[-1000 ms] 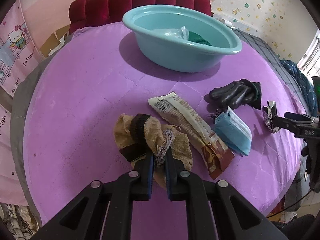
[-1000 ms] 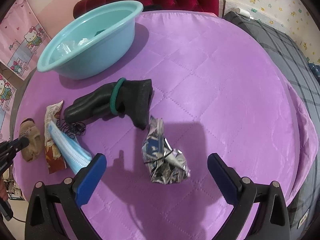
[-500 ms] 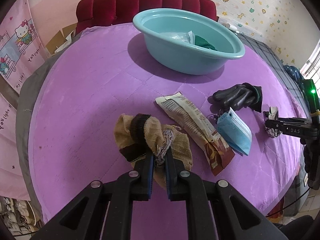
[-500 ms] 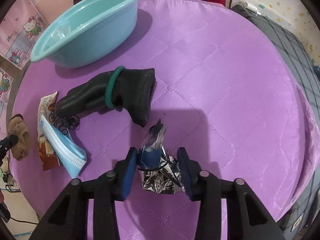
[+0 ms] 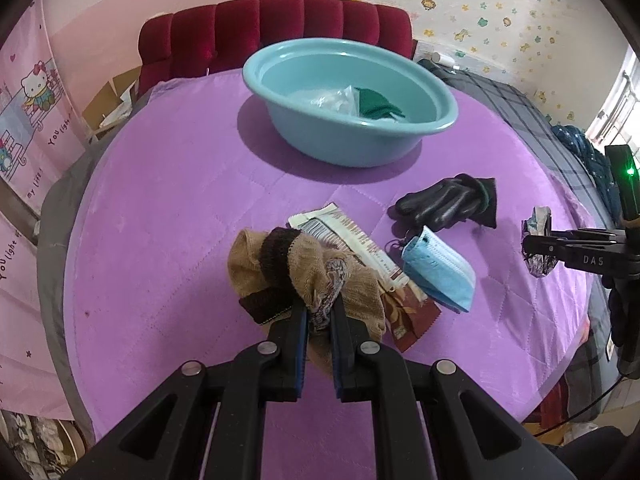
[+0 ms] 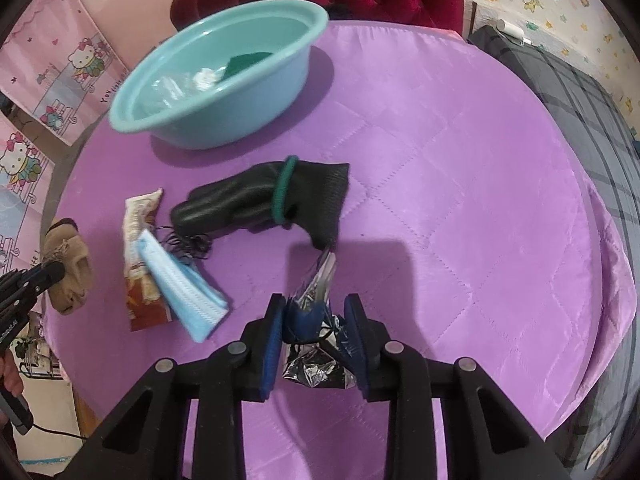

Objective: Organize soft objects
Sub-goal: 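Lift the sock with the left gripper while the right gripper carries the foil packet toward the basin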

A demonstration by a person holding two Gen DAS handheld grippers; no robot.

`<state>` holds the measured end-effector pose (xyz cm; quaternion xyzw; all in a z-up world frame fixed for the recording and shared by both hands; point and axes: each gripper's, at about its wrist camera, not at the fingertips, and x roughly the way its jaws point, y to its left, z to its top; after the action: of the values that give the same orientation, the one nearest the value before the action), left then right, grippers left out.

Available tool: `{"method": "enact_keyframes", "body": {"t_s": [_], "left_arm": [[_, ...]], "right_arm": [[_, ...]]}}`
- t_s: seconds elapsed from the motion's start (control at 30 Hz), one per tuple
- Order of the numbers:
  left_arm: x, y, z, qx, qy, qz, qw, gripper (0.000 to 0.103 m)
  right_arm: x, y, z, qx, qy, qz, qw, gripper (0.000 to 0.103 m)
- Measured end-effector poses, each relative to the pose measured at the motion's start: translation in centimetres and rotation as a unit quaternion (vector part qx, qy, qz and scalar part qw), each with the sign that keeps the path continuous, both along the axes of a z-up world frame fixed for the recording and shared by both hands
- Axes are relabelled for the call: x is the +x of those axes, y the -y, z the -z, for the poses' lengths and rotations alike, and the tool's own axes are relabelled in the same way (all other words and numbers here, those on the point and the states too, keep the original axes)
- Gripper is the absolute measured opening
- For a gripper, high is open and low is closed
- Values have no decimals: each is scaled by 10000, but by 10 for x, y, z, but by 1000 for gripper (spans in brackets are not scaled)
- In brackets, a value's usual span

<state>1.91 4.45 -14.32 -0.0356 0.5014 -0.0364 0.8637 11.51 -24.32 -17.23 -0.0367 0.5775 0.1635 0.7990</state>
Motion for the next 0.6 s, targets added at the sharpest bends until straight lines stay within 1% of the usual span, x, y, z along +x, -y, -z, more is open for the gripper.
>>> {"method": "enact_keyframes", "body": {"t_s": [0.1,0.17,0.43,0.6], "left_arm": [[0,2,-5,-17,-5,85,10000,10],[-1,4,-9,-7,25,143,9999,10],[0,12,-24,-16,164,311,9994,10],[4,18,-34,-33,231,417,9989,10]], "right_arm": [[-4,1,-4,58,21,-17,10000,31],[-9,-10,-8,49,29,-61,10000,31],[-20,-22,-40,22,205,-261,9994,32],[-20,-37,-48,14,301,-352,9989,32]]}}
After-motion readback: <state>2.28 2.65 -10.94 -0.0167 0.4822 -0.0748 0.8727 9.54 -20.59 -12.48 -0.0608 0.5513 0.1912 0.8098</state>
